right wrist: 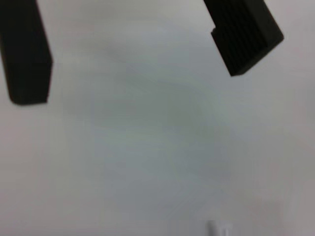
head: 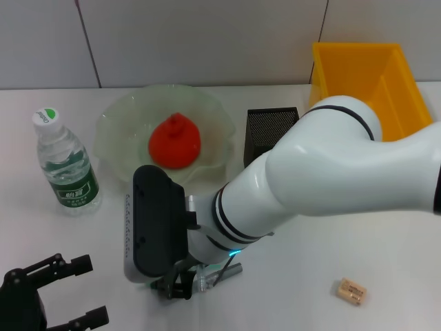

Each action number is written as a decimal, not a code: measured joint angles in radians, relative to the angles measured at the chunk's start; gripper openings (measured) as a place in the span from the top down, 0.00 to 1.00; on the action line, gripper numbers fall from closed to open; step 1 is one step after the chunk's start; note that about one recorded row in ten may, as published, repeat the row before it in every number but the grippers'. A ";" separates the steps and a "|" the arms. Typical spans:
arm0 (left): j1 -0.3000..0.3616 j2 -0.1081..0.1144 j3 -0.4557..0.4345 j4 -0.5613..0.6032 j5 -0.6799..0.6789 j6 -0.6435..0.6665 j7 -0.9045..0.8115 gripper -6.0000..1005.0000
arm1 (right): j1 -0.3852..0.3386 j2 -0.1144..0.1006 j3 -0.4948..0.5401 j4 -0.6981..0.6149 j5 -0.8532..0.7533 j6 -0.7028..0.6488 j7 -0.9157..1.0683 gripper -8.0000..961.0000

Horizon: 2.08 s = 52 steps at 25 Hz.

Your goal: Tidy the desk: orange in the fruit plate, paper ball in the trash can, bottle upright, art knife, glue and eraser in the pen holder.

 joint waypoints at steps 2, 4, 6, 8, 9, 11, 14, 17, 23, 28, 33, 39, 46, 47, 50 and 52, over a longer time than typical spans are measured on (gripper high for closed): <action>-0.005 -0.001 0.000 0.000 0.000 0.000 0.000 0.20 | 0.000 0.000 0.000 0.004 0.000 0.000 0.000 0.65; -0.009 -0.004 0.000 -0.001 0.000 -0.001 0.000 0.20 | 0.000 0.000 0.000 0.011 0.000 0.002 0.000 0.68; -0.011 -0.004 0.000 -0.001 0.000 -0.002 0.000 0.20 | -0.002 0.000 0.000 0.015 0.000 0.003 0.000 0.72; -0.011 -0.005 0.000 -0.001 0.000 -0.004 0.000 0.20 | -0.007 0.000 0.002 0.008 0.000 0.002 0.000 0.75; -0.011 -0.005 0.000 -0.001 0.000 -0.004 0.000 0.20 | -0.007 0.000 0.002 0.008 0.000 0.002 0.000 0.75; -0.011 -0.005 0.000 -0.002 0.000 -0.004 0.000 0.20 | -0.011 0.000 0.008 -0.004 -0.001 -0.003 0.000 0.76; -0.011 -0.005 0.000 -0.002 0.000 -0.005 0.000 0.20 | -0.018 0.000 0.022 -0.016 -0.007 -0.010 0.000 0.79; -0.011 -0.005 0.000 -0.002 0.000 -0.005 0.000 0.20 | -0.027 -0.001 0.036 -0.035 -0.012 -0.023 0.000 0.80; -0.013 -0.001 0.000 -0.002 -0.005 -0.007 0.000 0.20 | -0.227 -0.007 0.319 -0.311 -0.230 -0.197 0.009 0.80; -0.029 -0.001 -0.002 -0.001 -0.007 -0.007 0.000 0.20 | -0.468 -0.010 0.526 -0.620 -0.317 -0.302 0.005 0.79; -0.041 -0.003 -0.002 0.000 -0.007 -0.013 0.000 0.20 | -0.658 -0.007 0.680 -0.804 -0.281 -0.305 -0.071 0.78; -0.066 -0.010 -0.002 -0.001 -0.008 -0.023 -0.004 0.20 | -0.740 -0.007 0.763 -0.777 -0.137 -0.241 -0.214 0.77; -0.090 -0.026 -0.006 -0.010 -0.010 -0.037 -0.013 0.20 | -0.747 -0.010 0.849 -0.576 0.251 -0.118 -0.613 0.76; -0.094 -0.027 -0.007 -0.014 -0.010 -0.042 -0.014 0.20 | -0.738 -0.010 0.863 -0.545 0.301 -0.114 -0.667 0.76; -0.103 -0.028 -0.011 -0.032 -0.010 -0.050 -0.014 0.20 | -0.707 -0.009 0.910 -0.444 0.431 -0.108 -0.806 0.75; -0.107 -0.028 -0.014 -0.039 -0.010 -0.050 -0.014 0.20 | -0.684 -0.010 0.942 -0.371 0.492 -0.109 -0.887 0.75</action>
